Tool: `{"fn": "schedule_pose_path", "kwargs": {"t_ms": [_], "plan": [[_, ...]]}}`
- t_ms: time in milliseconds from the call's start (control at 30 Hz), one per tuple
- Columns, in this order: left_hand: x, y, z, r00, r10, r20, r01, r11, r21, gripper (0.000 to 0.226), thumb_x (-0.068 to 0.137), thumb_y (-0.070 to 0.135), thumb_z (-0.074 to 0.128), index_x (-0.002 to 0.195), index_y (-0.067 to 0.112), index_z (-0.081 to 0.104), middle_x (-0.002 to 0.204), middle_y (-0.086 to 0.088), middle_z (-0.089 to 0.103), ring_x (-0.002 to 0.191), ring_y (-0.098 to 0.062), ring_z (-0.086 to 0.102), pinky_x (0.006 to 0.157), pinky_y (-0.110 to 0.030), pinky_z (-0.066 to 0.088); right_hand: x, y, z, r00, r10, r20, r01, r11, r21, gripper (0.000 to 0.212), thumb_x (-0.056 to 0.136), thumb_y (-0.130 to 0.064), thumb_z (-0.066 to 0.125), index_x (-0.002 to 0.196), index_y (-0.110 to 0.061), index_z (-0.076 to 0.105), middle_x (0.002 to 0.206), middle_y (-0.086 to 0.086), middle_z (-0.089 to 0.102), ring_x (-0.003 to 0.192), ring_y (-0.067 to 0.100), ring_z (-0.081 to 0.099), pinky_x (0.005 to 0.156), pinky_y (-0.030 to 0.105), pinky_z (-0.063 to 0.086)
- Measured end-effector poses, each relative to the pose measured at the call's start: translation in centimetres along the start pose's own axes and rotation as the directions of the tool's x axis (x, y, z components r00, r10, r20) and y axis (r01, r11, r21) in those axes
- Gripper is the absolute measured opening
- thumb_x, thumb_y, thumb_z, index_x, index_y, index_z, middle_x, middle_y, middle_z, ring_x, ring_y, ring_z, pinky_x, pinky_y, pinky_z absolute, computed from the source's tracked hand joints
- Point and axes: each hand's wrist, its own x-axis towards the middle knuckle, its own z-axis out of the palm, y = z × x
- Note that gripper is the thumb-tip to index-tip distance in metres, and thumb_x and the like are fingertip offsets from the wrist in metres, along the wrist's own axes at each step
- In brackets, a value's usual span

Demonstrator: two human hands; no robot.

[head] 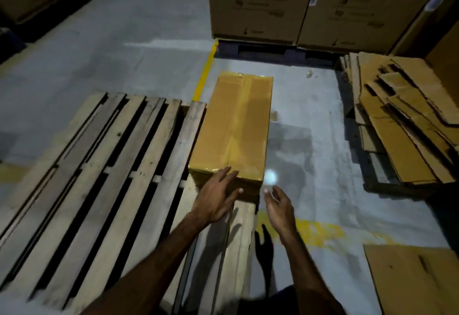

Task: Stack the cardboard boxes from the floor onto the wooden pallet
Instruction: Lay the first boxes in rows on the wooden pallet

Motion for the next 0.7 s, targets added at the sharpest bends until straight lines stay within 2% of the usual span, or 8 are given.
{"fn": "schedule_pose_path", "kwargs": {"t_ms": [133, 233, 300, 400, 567, 633, 700], "plan": [[-5.4, 3.4, -7.1, 0.981, -0.191, 0.02, 0.192, 0.972, -0.137, 0.066, 0.103, 0.059, 0.056, 0.157, 0.022, 0.047, 0.164, -0.005, 0.042, 0.151, -0.024, 0.039, 0.121, -0.04, 0.037, -6.6, -3.9, -3.0, 0.997, 0.046, 0.054, -0.049, 0.998, 0.043, 0.059, 0.105, -0.044, 0.06, 0.153, -0.01, 0.052, 0.155, 0.008, 0.054, 0.142, 0.026, 0.052, 0.118, 0.041, 0.041], [-10.6, 6.9, -13.6, 0.96, -0.28, 0.023, 0.279, 0.943, -0.182, 0.068, 0.102, 0.063, 0.052, 0.157, 0.023, 0.047, 0.161, -0.003, 0.047, 0.149, -0.022, 0.042, 0.119, -0.035, 0.035, -12.5, -8.8, -5.9, 0.993, 0.059, 0.1, -0.061, 0.998, 0.013, 0.064, 0.101, -0.052, 0.063, 0.147, -0.008, 0.058, 0.15, 0.009, 0.059, 0.139, 0.027, 0.055, 0.116, 0.041, 0.044], [-12.9, 8.3, -15.1, 0.945, -0.324, 0.041, 0.325, 0.919, -0.222, 0.067, 0.103, 0.06, 0.054, 0.158, 0.022, 0.046, 0.162, -0.003, 0.046, 0.149, -0.022, 0.041, 0.119, -0.034, 0.032, -14.5, -9.2, -7.0, 0.992, 0.068, 0.109, -0.069, 0.998, 0.007, 0.064, 0.1, -0.05, 0.066, 0.146, -0.006, 0.059, 0.149, 0.012, 0.06, 0.139, 0.027, 0.055, 0.115, 0.041, 0.044], [-18.3, 12.1, -21.2, 0.91, -0.41, 0.06, 0.41, 0.873, -0.265, 0.072, 0.102, 0.062, 0.055, 0.16, 0.02, 0.043, 0.164, -0.002, 0.044, 0.151, -0.021, 0.039, 0.123, -0.037, 0.032, -20.4, -13.2, -10.4, 0.983, 0.097, 0.158, -0.092, 0.995, -0.035, 0.059, 0.105, -0.04, 0.063, 0.153, -0.007, 0.052, 0.157, 0.012, 0.052, 0.144, 0.029, 0.049, 0.119, 0.043, 0.04], [-27.6, 18.5, -29.0, 0.867, -0.491, 0.09, 0.486, 0.788, -0.377, 0.09, 0.09, 0.08, 0.05, 0.16, 0.023, 0.042, 0.162, -0.001, 0.046, 0.148, -0.022, 0.044, 0.122, -0.045, 0.038, -29.3, -17.8, -15.9, 0.974, 0.053, 0.218, -0.03, 0.994, -0.109, 0.058, 0.106, -0.041, 0.06, 0.155, -0.011, 0.049, 0.158, 0.011, 0.051, 0.144, 0.029, 0.049, 0.118, 0.044, 0.041], [-30.9, 20.9, -30.8, 0.855, -0.515, 0.057, 0.488, 0.763, -0.424, 0.083, 0.095, 0.072, 0.056, 0.16, 0.024, 0.042, 0.163, -0.001, 0.046, 0.148, -0.022, 0.044, 0.121, -0.044, 0.039, -31.8, -19.1, -17.5, 0.968, 0.03, 0.249, -0.007, 0.995, -0.095, 0.059, 0.106, -0.042, 0.06, 0.156, -0.011, 0.048, 0.159, 0.009, 0.049, 0.145, 0.028, 0.048, 0.115, 0.04, 0.041], [-33.9, 22.9, -31.5, 0.844, -0.536, 0.004, 0.485, 0.759, -0.434, 0.072, 0.1, 0.059, 0.061, 0.16, 0.023, 0.042, 0.162, 0.0, 0.046, 0.146, -0.022, 0.046, 0.117, -0.036, 0.039, -33.4, -19.5, -18.6, 0.958, -0.004, 0.288, 0.035, 0.994, -0.102, 0.059, 0.106, -0.042, 0.06, 0.155, -0.011, 0.049, 0.157, 0.008, 0.051, 0.143, 0.027, 0.049, 0.114, 0.041, 0.042]]}}
